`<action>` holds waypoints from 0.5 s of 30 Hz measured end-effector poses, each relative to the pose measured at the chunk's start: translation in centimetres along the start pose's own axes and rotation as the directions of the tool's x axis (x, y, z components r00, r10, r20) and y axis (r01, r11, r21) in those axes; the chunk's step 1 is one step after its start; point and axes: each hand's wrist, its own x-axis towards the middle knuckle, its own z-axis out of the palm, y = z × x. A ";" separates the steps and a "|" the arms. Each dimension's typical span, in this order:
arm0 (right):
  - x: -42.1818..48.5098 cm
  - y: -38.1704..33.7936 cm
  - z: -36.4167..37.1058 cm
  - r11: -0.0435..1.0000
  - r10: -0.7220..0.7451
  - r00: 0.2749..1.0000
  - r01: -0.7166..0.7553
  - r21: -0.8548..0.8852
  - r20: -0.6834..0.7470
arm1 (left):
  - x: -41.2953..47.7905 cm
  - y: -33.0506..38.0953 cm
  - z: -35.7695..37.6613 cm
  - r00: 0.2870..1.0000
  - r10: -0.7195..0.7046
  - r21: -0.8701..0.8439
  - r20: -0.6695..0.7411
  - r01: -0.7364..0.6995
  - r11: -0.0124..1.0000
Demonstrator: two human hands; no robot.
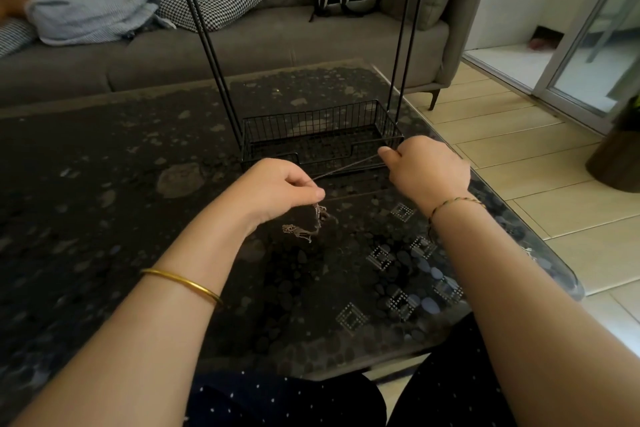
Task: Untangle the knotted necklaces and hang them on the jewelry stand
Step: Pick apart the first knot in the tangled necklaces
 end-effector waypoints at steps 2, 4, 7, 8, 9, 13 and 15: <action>0.2 0.3 0.1 1.000 0.006 1.000 -0.006 0.016 0.019 | -0.1 -0.1 0.1 1.000 0.009 -0.016 0.017 -0.008 1.000; 0.4 0.4 0.3 0.999 0.004 0.999 -0.006 0.046 0.031 | -0.1 -0.2 0.2 1.000 0.012 0.011 0.001 -0.012 1.000; 0.9 0.5 0.8 0.988 0.008 0.996 -0.020 0.152 0.083 | 0.1 -0.5 0.6 0.998 0.004 0.036 -0.056 -0.002 0.999; 0.9 0.6 1.0 0.983 0.011 0.995 -0.030 0.181 0.101 | 0.1 -0.7 0.7 0.997 -0.004 0.023 -0.071 0.006 1.000; 1.0 0.6 1.1 0.980 0.011 0.993 -0.035 0.196 0.120 | 0.2 -0.9 0.7 0.997 -0.017 -0.006 -0.078 0.016 1.000; 1.0 0.9 1.7 0.979 0.031 0.972 -0.077 0.190 0.232 | 0.3 -1.1 0.5 0.994 -0.107 -0.216 -0.017 0.101 0.971; 0.8 0.7 1.7 0.964 0.034 0.955 -0.108 0.242 0.293 | 0.2 -0.9 0.4 0.991 -0.125 -0.319 0.053 0.135 0.938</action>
